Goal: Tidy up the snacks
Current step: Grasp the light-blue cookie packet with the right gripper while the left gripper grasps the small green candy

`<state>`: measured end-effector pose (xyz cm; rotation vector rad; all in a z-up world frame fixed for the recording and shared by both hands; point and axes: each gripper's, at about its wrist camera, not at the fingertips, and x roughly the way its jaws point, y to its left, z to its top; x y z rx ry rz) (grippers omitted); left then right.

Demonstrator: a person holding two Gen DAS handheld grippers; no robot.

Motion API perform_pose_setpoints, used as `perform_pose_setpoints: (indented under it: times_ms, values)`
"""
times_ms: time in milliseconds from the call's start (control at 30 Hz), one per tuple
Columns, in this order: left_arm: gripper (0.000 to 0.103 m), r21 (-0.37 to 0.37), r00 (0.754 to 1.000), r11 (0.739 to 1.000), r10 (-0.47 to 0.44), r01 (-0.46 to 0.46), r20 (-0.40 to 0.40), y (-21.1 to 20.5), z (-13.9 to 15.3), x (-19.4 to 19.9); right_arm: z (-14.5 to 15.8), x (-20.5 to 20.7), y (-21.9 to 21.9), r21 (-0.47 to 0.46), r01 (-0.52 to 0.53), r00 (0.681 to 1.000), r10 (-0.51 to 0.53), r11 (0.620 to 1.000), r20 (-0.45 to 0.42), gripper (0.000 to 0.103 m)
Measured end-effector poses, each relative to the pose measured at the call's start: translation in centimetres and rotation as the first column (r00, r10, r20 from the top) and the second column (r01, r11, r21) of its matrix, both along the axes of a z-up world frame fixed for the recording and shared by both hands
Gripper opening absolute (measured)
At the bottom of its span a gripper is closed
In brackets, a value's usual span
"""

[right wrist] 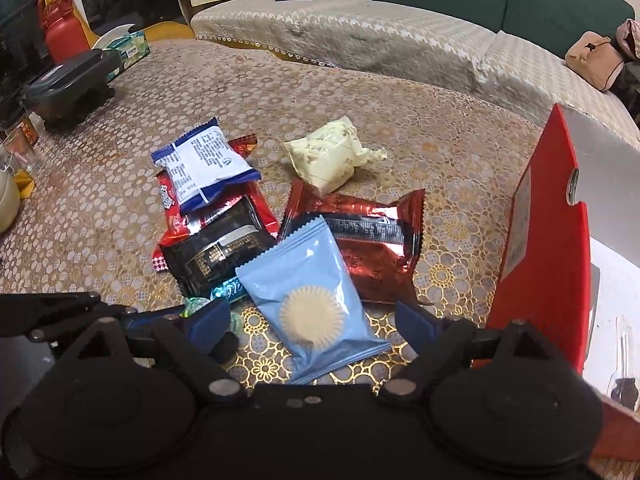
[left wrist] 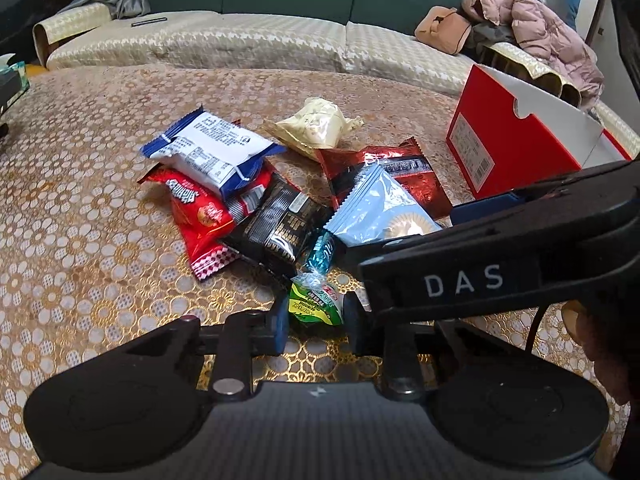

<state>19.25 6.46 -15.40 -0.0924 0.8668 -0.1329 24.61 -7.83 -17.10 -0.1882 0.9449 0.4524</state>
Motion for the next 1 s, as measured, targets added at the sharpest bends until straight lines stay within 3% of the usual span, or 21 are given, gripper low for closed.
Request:
perform_pose_setpoints:
  times_ms: [133, 333, 500, 600, 1000]
  values:
    - [0.027, -0.012, 1.000, 1.000, -0.007, 0.007, 0.004, 0.5, 0.2, -0.9, -0.1, -0.3, 0.0, -0.017, -0.015, 1.000, 0.015, 1.000, 0.005, 0.085]
    - [0.027, -0.090, 0.999, 0.995, 0.044, -0.046, -0.025, 2.7, 0.5, -2.8, -0.8, -1.0, 1.2, -0.101, -0.065, 0.997, 0.069, 0.993, 0.033, 0.082]
    - [0.019, -0.114, 0.997, 0.991, 0.068, -0.072, -0.037, 3.4, 0.9, -3.7, -1.7, -1.3, 2.1, -0.172, -0.065, 0.995, 0.077, 0.983, 0.062, 0.061]
    - [0.019, -0.119, 0.997, 0.990, 0.067, -0.071, -0.037, 3.6, 0.8, -3.9, -1.7, -1.4, 1.8, -0.152, -0.059, 0.995, 0.070, 0.987, 0.068, 0.049]
    - [0.016, -0.116, 0.994, 0.988, 0.095, -0.101, -0.056, 3.9, 1.5, -5.1, 1.0, -4.6, 0.0, -0.062, -0.029, 0.994, 0.035, 0.998, 0.102, 0.048]
